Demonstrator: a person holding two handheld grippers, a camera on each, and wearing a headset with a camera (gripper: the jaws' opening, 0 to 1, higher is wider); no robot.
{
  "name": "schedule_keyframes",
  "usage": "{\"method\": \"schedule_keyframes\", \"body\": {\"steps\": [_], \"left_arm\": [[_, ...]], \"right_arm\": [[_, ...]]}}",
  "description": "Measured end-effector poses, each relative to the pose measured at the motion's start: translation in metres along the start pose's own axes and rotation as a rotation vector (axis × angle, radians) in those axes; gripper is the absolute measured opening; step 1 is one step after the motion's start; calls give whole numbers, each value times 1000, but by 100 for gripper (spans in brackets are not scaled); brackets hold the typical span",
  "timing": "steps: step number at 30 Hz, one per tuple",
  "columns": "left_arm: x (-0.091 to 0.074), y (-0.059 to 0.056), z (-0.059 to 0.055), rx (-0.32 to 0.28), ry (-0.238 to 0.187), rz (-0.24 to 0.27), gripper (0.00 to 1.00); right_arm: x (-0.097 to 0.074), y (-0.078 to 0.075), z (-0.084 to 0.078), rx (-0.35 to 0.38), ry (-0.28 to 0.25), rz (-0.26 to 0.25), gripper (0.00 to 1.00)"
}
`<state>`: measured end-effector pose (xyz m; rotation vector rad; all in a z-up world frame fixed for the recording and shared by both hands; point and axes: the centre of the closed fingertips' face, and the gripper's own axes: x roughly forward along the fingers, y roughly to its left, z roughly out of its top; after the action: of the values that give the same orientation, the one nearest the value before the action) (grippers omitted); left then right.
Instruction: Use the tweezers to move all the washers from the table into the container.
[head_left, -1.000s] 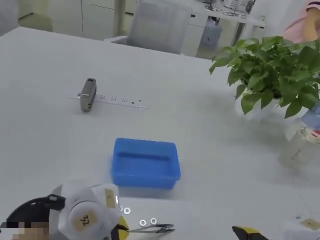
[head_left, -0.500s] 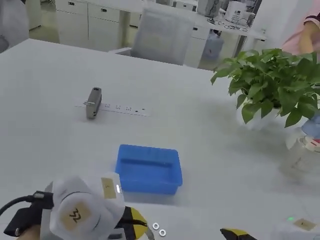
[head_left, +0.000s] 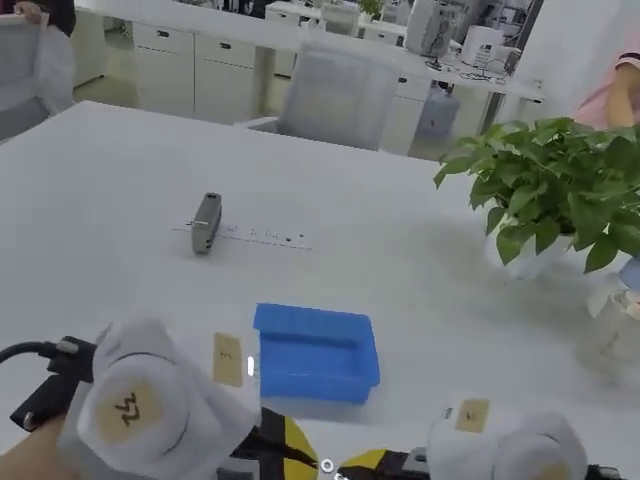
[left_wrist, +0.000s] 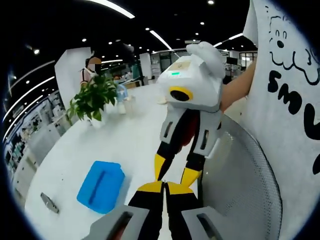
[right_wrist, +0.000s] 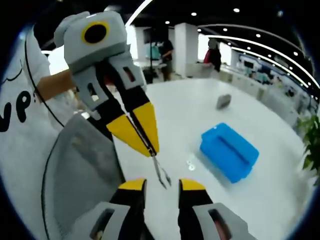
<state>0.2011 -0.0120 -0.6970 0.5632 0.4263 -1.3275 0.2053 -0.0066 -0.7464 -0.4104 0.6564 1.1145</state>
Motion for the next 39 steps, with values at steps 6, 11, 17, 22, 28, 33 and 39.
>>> {"method": "schedule_keyframes", "body": {"steps": [6,11,17,22,28,33,39], "left_arm": [[-9,-9,9,46,32,-56,0],[-10,-13,12,79,44,-78,0],[-7,-16,8,83,59,-104,0],[-6,-14,8,92,42,-95,0],[-8,0,5,5,-22,33,2],[-20,18,-4,-214,-149,216,17],[-56,32,-65,-416,-107,538,36]], "right_arm": [[6,11,7,-63,10,55,17],[8,19,9,-112,24,81,11],[10,17,5,-125,38,79,5],[11,15,5,-116,38,73,4],[13,13,6,-103,34,58,3],[19,9,2,-80,42,48,2],[26,-6,1,-58,61,21,2]]}}
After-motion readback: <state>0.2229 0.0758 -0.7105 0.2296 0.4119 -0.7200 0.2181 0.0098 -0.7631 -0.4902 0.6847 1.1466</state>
